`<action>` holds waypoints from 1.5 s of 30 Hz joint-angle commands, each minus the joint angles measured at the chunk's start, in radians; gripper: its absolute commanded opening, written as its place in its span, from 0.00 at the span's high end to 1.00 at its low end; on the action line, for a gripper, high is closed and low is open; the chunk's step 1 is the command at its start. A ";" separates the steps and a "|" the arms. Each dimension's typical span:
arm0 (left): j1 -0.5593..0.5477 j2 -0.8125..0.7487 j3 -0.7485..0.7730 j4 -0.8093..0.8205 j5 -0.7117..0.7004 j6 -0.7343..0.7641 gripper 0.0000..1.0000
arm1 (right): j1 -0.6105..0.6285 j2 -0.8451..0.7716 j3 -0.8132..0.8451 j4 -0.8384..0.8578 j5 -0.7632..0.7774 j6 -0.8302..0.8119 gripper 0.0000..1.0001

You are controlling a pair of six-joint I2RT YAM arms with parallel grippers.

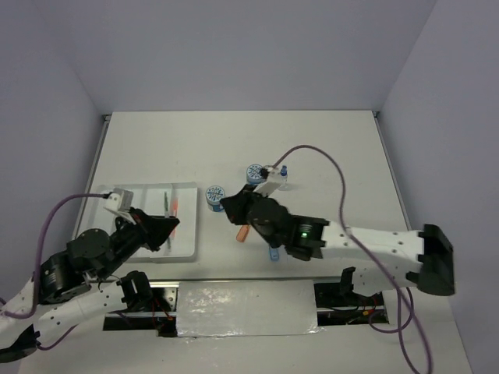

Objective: Sort the stationery into containers
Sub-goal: Close the pen cap on the pen.

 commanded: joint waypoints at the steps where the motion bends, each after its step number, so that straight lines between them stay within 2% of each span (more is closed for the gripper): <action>1: -0.004 0.058 -0.093 0.367 0.292 0.053 1.00 | -0.024 -0.182 -0.064 0.226 0.129 -0.370 1.00; 3: -0.005 0.077 -0.162 0.517 0.403 0.081 1.00 | -0.038 -0.280 -0.052 0.229 0.120 -0.416 1.00; 4: -0.005 0.101 -0.184 0.651 0.503 0.087 1.00 | -0.036 -0.308 -0.049 0.255 0.096 -0.442 1.00; 8: -0.005 0.204 -0.224 0.864 0.595 0.095 1.00 | -0.038 -0.439 -0.045 0.313 0.018 -0.516 1.00; 11: -0.004 0.332 -0.189 0.911 0.590 0.075 1.00 | -0.039 -0.481 -0.073 0.345 -0.019 -0.551 1.00; 18: -0.004 0.436 -0.150 0.971 0.616 0.063 1.00 | -0.039 -0.556 -0.167 0.421 -0.118 -0.515 1.00; 29: -0.004 0.459 -0.195 1.108 0.712 0.081 1.00 | -0.038 -0.510 -0.177 0.445 -0.248 -0.389 1.00; 45: -0.005 0.428 -0.229 1.076 0.679 0.081 1.00 | -0.038 -0.500 -0.150 0.430 -0.270 -0.364 1.00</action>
